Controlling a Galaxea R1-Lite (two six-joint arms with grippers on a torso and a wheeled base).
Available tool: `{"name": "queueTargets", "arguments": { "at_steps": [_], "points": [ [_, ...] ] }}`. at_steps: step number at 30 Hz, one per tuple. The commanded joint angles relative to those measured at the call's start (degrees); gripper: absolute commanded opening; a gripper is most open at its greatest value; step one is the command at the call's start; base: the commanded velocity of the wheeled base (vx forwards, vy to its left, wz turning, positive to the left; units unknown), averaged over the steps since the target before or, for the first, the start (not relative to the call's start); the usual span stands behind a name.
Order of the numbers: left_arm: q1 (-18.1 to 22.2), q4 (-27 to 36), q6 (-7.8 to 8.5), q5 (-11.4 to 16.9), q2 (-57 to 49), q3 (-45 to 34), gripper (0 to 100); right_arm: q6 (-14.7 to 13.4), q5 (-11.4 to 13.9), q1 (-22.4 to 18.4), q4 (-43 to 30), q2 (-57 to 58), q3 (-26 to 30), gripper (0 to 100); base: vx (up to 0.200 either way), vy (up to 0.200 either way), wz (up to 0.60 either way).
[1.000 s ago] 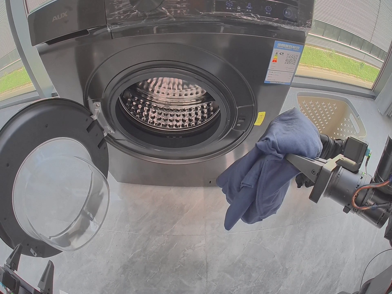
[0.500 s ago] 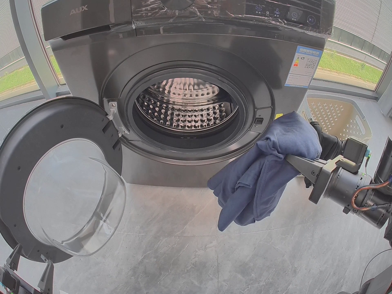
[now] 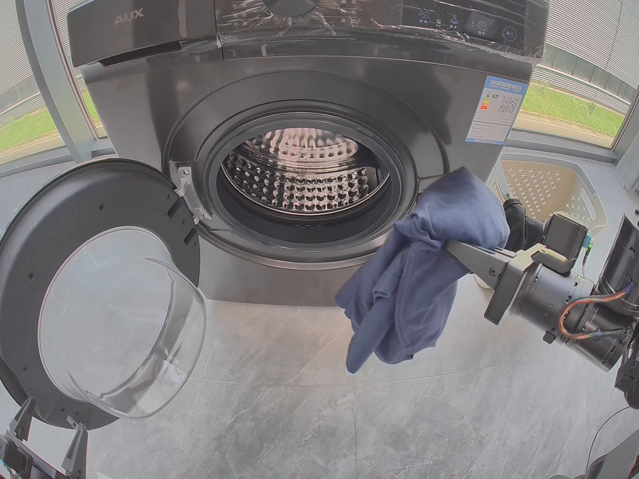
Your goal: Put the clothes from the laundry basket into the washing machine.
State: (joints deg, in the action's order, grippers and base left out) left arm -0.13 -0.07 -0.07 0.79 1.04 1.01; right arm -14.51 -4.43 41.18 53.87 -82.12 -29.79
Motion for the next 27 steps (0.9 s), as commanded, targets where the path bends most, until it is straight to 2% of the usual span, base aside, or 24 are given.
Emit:
{"name": "queueTargets", "arguments": {
  "at_steps": [1, 6, 13, 21, 24, 27],
  "points": [
    [0.1, 0.1, 0.16, -0.1, -1.0, -1.0, 100, -0.1, -0.4, 3.3, 3.2, -5.7, -1.2, 0, 0.000, 0.000, 0.00],
    [0.1, -0.1, 0.34, -0.2, -1.0, -1.0, 100, -0.4, -0.8, 5.1, 6.4, -9.3, -2.3, 0, 0.000, 0.000, 0.00],
    [0.1, -0.1, -0.28, 0.0, -1.0, -1.0, 100, -0.9, -0.8, 5.8, 11.4, -13.3, -4.5, 0, 0.000, 0.000, 0.00],
    [0.1, -0.2, 0.25, 0.1, -1.0, -1.0, 100, -1.0, -1.0, 5.8, 12.0, -16.9, -7.7, 0, 0.000, 0.000, 0.00],
    [0.1, -0.4, 0.60, 0.1, -1.0, -1.0, 100, -1.0, -2.6, 5.8, 12.0, -17.3, -9.0, 0, 0.000, 0.000, 0.00],
    [0.2, -2.5, 0.16, 0.8, -0.9, 0.9, 100, -1.0, -2.6, 5.8, 12.0, -17.6, -9.7, 0, 0.000, 0.000, 0.00]
  ]
}}
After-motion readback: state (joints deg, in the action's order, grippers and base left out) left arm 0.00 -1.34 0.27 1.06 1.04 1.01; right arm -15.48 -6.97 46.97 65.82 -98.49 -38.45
